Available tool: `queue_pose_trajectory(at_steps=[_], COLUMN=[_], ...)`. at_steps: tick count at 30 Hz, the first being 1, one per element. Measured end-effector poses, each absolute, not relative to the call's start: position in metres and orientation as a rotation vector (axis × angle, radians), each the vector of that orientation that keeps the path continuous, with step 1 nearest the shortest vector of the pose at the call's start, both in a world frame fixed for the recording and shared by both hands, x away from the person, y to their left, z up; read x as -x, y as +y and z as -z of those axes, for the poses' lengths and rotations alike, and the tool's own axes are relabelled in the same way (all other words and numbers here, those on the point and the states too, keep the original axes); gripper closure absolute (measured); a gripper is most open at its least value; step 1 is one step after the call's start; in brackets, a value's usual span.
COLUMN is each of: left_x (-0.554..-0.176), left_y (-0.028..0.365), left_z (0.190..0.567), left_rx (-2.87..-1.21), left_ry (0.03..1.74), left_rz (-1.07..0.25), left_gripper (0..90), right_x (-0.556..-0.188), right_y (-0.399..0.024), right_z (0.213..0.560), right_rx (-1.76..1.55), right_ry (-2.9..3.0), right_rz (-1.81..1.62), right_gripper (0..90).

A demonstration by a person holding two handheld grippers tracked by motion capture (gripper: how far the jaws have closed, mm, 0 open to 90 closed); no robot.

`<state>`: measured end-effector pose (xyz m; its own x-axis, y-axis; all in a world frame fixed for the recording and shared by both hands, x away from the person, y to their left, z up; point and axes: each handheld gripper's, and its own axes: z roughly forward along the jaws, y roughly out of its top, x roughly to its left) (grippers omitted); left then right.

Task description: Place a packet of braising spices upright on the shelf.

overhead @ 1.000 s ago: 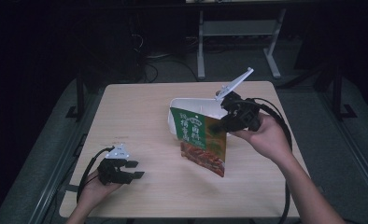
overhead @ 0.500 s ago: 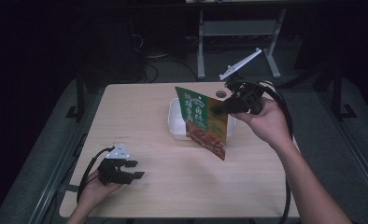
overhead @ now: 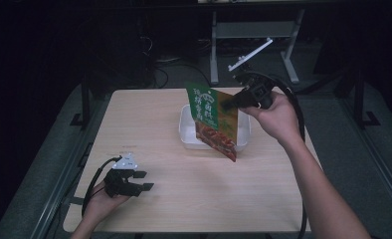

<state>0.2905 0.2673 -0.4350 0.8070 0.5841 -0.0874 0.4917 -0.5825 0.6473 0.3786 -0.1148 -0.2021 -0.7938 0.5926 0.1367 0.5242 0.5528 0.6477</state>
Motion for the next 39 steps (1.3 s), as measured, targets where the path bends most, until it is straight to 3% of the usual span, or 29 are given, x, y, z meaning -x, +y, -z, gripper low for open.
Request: queue_pose_trajectory(at_steps=[16, 39], left_x=[-0.291, -0.291], left_y=[0.268, 0.27], left_z=[0.435, 0.434], left_rx=[-2.303, -2.292], left_ry=[0.787, 0.788], left_rz=[-0.18, -0.179], left_gripper=[44.2, 43.7], right_x=[-0.417, -0.443], right_y=[-0.096, -0.062], right_z=[0.208, 0.229], right_rx=[-1.095, -1.123], right_ry=[2.562, 2.472], right_rz=[-1.054, -1.041], right_gripper=[89.9, 89.9])
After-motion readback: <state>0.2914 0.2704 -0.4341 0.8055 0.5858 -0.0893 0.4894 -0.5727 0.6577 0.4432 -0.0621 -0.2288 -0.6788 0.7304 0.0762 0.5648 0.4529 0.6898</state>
